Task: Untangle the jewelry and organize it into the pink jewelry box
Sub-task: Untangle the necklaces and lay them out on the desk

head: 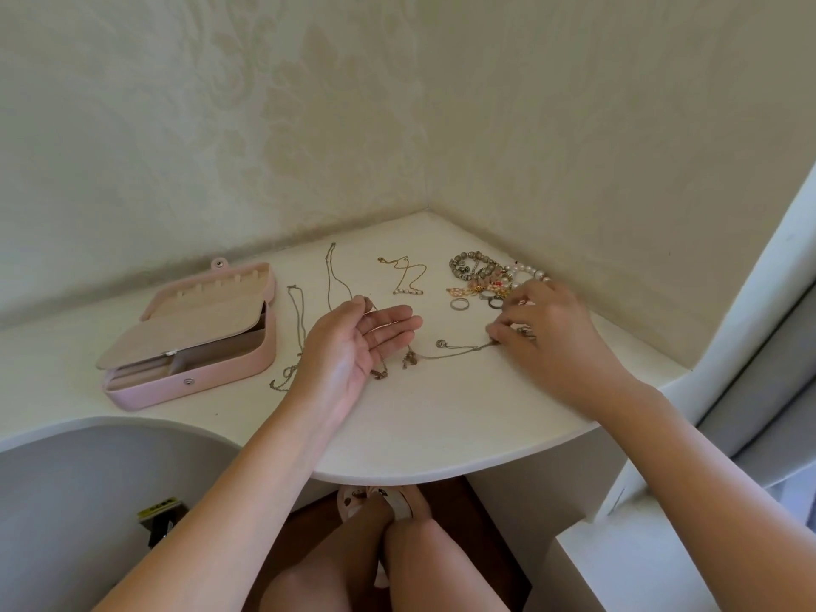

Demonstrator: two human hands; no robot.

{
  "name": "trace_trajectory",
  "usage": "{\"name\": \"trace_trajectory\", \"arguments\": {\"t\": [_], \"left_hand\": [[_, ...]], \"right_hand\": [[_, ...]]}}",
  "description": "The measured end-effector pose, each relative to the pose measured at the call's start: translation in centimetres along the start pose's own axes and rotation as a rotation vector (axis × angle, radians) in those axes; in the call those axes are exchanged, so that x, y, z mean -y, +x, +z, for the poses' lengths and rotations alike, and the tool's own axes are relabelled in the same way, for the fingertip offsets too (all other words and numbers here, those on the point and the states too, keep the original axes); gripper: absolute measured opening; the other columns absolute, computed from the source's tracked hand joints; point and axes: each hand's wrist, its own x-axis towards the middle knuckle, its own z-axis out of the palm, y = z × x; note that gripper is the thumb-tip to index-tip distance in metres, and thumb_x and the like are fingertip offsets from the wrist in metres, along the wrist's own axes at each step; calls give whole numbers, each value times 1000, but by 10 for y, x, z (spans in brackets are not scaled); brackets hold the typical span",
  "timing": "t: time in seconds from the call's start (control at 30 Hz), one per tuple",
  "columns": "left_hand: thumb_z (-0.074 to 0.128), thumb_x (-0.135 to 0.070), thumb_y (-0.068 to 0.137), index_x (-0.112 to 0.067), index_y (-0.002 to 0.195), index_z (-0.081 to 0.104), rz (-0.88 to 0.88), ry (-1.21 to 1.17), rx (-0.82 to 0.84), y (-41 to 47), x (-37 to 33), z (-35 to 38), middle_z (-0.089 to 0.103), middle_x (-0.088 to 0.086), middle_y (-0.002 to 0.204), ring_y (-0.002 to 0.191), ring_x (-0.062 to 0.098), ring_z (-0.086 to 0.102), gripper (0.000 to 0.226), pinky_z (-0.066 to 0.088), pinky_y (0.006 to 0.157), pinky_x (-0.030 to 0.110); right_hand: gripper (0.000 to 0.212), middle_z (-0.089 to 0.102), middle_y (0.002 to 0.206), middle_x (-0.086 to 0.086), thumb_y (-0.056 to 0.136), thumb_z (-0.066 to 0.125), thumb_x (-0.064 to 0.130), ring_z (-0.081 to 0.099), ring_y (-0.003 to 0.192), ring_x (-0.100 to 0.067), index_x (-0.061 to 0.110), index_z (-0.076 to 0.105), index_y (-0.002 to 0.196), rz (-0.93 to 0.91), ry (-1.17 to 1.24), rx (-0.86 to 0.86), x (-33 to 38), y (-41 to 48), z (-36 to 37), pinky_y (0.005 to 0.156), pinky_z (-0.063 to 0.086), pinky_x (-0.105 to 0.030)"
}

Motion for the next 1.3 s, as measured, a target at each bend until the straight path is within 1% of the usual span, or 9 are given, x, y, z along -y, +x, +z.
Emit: {"name": "trace_trajectory", "arguments": {"t": [0.1, 0.3, 0.57, 0.7, 0.8, 0.9, 0.97, 1.07, 1.3], "left_hand": [[29, -14, 101, -9, 78, 46, 9, 20, 24, 6, -4, 0, 70, 14, 70, 70, 28, 71, 29, 58, 62, 28], [29, -16, 101, -11, 79, 47, 51, 29, 87, 14, -13, 2, 69, 9, 68, 67, 24, 70, 29, 56, 59, 26], [36, -14, 99, -11, 79, 48, 104, 168, -12, 19, -6, -5, 60, 4, 62, 51, 15, 55, 23, 43, 45, 22], [41, -11, 97, -12, 77, 50, 126, 369, -50, 17, -1, -7, 56, 2, 59, 48, 13, 41, 22, 31, 43, 21], [41, -9, 96, -12, 76, 49, 108, 354, -46, 16, -2, -10, 55, 2, 59, 49, 12, 40, 23, 30, 42, 19], [41, -10, 97, -12, 76, 50, 101, 304, 6, 15, -4, -9, 55, 3, 61, 50, 13, 43, 23, 33, 43, 20], [41, -12, 97, -13, 77, 50, 102, 281, 41, 14, -7, -8, 56, 2, 61, 50, 12, 44, 22, 34, 42, 19], [41, -14, 97, -13, 79, 51, 93, 335, 94, 11, -12, -4, 56, 0, 62, 51, 12, 45, 20, 34, 41, 19], [48, -15, 95, -11, 78, 57, -73, 811, 296, -3, -29, 2, 62, 4, 71, 60, 14, 53, 20, 41, 47, 26]], "right_hand": [[10, 64, 102, 3, 85, 67, 23, 52, 103, -20, 17, 75, 86, -77, 136, -12, 11, 15, -2, 88, 38, -31], [18, 69, 92, 13, 77, 75, 31, 62, 84, 0, 30, 71, 94, -40, 438, 634, 44, 50, -1, 82, 50, -21], [8, 64, 62, 13, 85, 67, 23, 46, 49, -9, 27, 73, 81, 110, 751, 480, 41, 44, 3, 50, 36, -16], [6, 73, 83, 8, 79, 72, 29, 60, 87, -37, 34, 76, 77, 167, 816, 235, 40, 37, -2, 75, 47, -36], [7, 74, 88, 7, 80, 71, 26, 63, 98, -28, 30, 75, 81, 223, 857, 149, 39, 34, -9, 90, 48, -41], [8, 68, 72, -7, 80, 71, 33, 56, 68, -33, 29, 75, 75, 233, 735, 175, 39, 32, -10, 60, 45, -31], [20, 52, 60, -7, 79, 70, 41, 39, 49, -17, 24, 73, 68, 215, 490, 218, 38, 32, -11, 47, 30, -18], [27, 56, 69, 5, 80, 68, 43, 50, 63, -10, 17, 72, 74, 187, 126, 227, 37, 33, -13, 53, 35, -22], [11, 57, 55, 21, 86, 64, 14, 48, 49, 6, 21, 73, 83, 207, 318, 284, 26, 30, -35, 48, 34, -6]]}}
